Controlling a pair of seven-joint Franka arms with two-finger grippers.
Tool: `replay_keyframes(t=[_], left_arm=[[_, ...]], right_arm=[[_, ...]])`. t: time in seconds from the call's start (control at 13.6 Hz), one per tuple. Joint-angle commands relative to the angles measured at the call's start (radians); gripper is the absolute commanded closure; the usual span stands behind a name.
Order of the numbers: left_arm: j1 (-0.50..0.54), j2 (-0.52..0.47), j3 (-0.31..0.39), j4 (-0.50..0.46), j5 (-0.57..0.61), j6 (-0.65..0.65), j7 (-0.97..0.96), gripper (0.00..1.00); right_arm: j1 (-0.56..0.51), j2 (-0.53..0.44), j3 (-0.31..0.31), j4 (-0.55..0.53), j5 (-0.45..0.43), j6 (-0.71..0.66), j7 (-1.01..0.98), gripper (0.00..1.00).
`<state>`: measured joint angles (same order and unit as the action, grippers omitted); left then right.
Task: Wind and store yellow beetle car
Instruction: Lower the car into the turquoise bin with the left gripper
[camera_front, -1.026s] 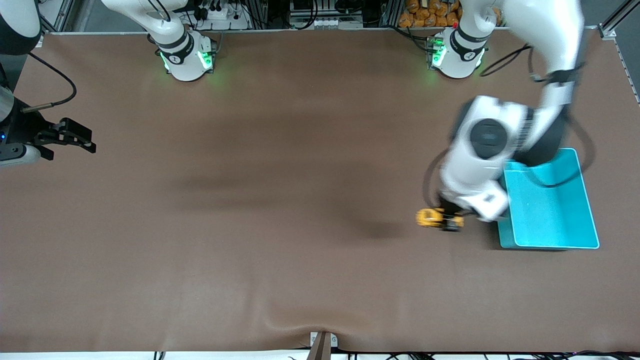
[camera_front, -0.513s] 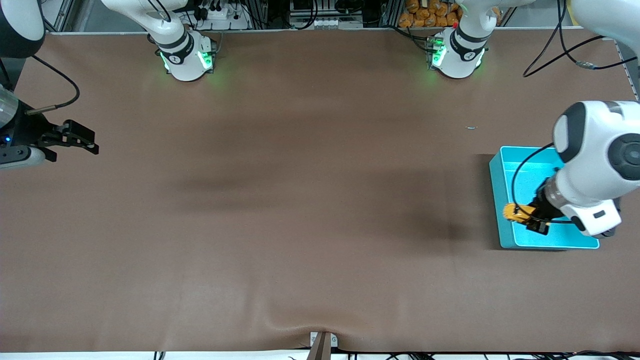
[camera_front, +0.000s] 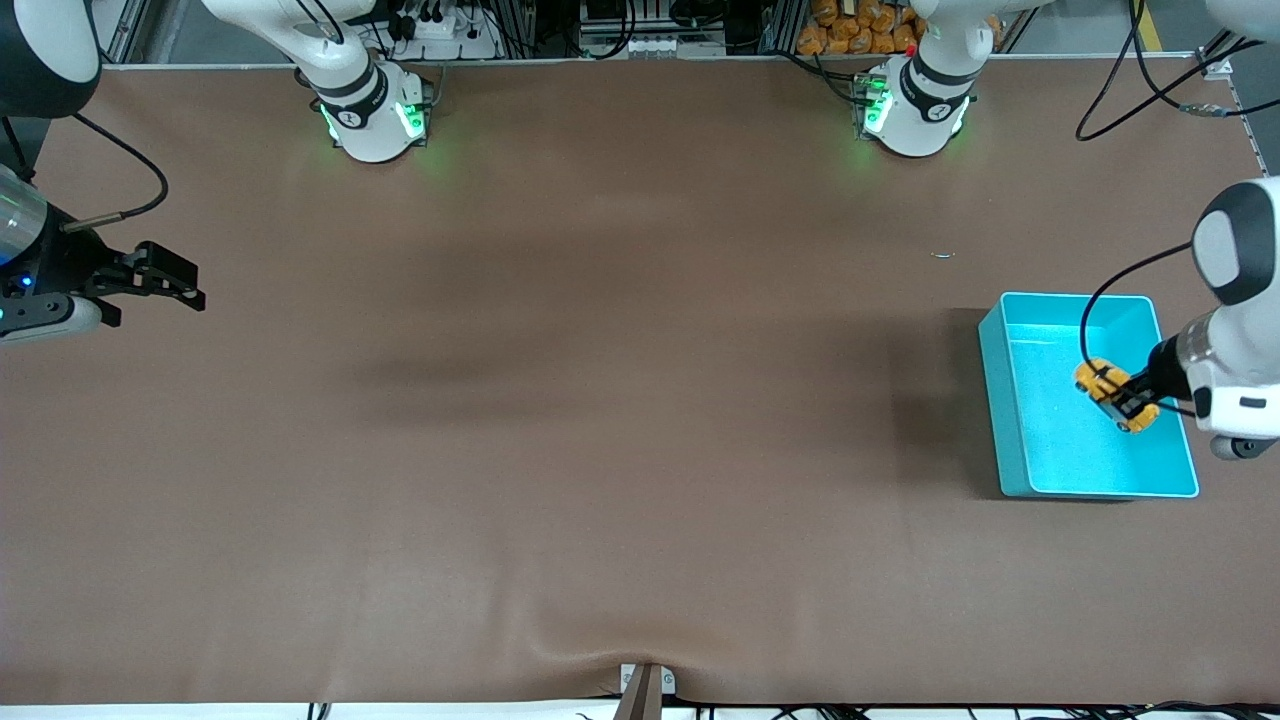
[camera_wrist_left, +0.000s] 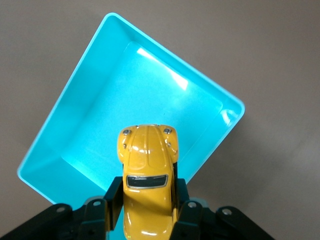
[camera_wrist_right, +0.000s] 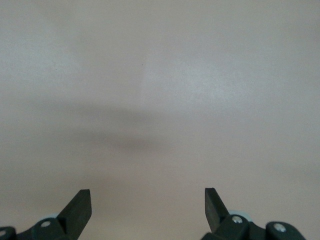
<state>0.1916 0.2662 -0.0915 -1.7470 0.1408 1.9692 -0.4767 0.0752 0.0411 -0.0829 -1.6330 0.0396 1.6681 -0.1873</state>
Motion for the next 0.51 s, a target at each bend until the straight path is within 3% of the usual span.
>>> replay_keyframes(t=[0.0, 0.44], left_arm=[[0.025, -0.039, -0.017, -0.054, -0.027, -0.004, 0.179, 1.0], [0.048, 0.008, -0.016, -0.058, -0.098, 0.011, 0.577, 1.0]], right_arm=[[0.021, 0.017, -0.008, 0.022, -0.006, -0.007, 0.019, 0.0], [0.054, 0.011, -0.009, 0.022, -0.012, -0.002, 0.135, 0.0]])
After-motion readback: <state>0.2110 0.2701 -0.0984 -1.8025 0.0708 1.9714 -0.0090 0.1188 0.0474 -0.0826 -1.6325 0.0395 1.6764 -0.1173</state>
